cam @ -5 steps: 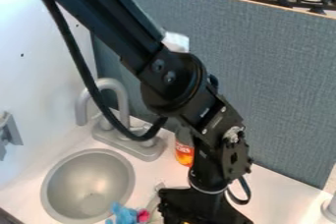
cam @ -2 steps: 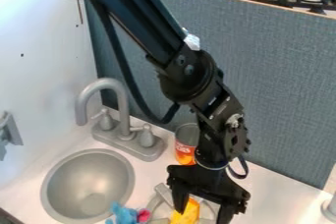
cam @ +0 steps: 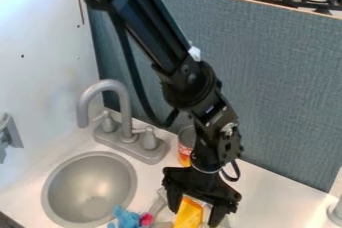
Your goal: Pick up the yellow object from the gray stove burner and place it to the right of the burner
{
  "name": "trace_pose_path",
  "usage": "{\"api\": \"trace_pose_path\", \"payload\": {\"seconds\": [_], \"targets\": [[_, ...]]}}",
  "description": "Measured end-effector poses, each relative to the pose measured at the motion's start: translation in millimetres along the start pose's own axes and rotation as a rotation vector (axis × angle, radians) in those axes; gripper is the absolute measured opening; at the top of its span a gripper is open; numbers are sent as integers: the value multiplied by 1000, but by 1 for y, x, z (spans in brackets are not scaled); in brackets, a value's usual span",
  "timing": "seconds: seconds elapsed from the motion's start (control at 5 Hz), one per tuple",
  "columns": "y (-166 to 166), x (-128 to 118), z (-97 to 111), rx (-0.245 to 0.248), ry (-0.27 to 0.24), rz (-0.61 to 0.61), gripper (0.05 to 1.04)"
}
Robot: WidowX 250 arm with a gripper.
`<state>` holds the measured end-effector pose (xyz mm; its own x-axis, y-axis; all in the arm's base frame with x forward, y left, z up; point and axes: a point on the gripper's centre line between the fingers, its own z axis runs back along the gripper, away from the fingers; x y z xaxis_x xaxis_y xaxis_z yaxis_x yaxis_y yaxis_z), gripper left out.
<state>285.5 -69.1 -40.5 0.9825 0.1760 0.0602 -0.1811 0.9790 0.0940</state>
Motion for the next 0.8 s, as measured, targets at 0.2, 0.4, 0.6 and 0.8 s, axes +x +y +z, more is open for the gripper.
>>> {"api": "trace_pose_path", "payload": {"seconds": [0.2, 0.4, 0.6, 0.8], "targets": [[2, 1, -9, 20, 16, 17, 1001], [11, 3, -19, 18, 33, 46, 1001], [13, 2, -33, 39, 64, 42, 1001], [17, 6, -42, 31, 80, 63, 963]]}}
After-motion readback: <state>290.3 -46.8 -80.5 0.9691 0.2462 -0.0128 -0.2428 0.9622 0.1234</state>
